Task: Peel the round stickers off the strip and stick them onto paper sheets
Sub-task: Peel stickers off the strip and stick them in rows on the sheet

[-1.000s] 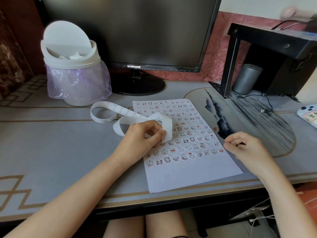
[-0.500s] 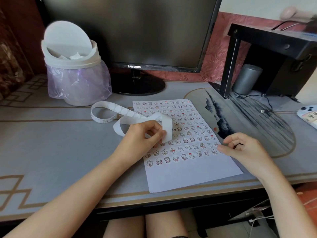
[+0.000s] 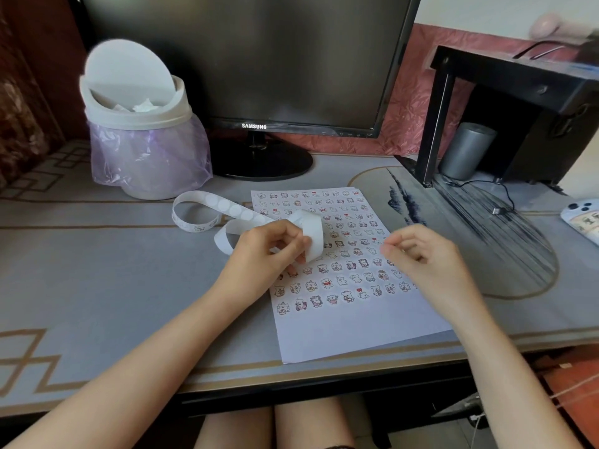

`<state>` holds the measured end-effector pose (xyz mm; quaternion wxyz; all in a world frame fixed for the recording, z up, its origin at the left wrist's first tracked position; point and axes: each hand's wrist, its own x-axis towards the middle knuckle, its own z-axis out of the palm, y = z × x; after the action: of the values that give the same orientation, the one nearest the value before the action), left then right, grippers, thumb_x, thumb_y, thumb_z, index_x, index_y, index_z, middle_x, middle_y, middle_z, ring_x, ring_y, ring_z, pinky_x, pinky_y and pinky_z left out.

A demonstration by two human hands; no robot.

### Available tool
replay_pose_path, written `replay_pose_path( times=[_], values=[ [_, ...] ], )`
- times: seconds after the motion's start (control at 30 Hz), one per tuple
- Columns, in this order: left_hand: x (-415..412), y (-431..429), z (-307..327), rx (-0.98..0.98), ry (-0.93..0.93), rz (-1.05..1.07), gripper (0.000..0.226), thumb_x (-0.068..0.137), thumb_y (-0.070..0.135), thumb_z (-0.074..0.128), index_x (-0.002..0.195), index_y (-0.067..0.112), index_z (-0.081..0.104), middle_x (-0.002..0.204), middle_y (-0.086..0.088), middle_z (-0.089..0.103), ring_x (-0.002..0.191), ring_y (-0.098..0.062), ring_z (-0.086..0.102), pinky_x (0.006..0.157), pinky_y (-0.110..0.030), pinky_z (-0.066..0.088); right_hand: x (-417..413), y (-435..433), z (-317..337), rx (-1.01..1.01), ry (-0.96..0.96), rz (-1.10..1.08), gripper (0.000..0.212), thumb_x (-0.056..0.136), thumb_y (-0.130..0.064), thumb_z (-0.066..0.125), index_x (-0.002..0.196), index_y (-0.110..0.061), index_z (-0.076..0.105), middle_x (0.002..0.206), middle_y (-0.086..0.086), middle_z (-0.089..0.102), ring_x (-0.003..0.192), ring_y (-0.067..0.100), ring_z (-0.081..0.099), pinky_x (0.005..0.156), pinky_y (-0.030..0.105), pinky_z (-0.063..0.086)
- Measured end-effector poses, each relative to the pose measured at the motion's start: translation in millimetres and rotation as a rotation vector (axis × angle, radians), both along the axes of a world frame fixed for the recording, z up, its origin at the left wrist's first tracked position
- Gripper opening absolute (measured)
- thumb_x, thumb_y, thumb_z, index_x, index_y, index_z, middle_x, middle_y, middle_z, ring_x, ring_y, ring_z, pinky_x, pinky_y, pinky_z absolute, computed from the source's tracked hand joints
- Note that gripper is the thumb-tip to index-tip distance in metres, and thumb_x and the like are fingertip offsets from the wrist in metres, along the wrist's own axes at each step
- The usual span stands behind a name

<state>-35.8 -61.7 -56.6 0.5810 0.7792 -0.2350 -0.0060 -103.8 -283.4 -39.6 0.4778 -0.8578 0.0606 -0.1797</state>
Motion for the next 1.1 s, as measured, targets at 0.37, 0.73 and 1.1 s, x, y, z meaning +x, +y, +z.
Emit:
replay_pose_path(
  times=[0.37,0.73,1.1],
  values=[
    [2,2,7,-0.218,0.094,0.009,0.018,0.095,0.015,0.054,0.080,0.007,0.061,0.063,0.000,0.063,0.060,-0.010,0.061,0.059,-0.022,0.052,26,64,0,0.068,-0.068,0.263,0.019,0.077,-0.010,0.075,0.087,-0.019,0.062,0.083,-0.003,0.067,0.078,0.006,0.060,0.069,0.015,0.044],
    [1,1,8,-0.225,0.144,-0.020,0.019,0.092,0.019,0.059,0.083,0.002,0.064,0.070,-0.005,0.065,0.066,-0.011,0.064,0.062,-0.021,0.053,35,67,-2,0.196,-0.133,0.221,0.017,0.079,-0.005,0.072,0.085,-0.019,0.065,0.082,-0.006,0.066,0.076,0.004,0.058,0.072,0.016,0.047],
    [3,2,6,-0.210,0.132,-0.019,0.014,0.091,0.014,0.060,0.080,0.007,0.062,0.068,-0.003,0.067,0.069,-0.010,0.064,0.067,-0.022,0.055,36,66,-6,0.129,-0.148,0.201,0.016,0.080,-0.011,0.073,0.089,-0.022,0.067,0.084,-0.004,0.069,0.080,0.009,0.063,0.076,0.023,0.051]
  ],
)
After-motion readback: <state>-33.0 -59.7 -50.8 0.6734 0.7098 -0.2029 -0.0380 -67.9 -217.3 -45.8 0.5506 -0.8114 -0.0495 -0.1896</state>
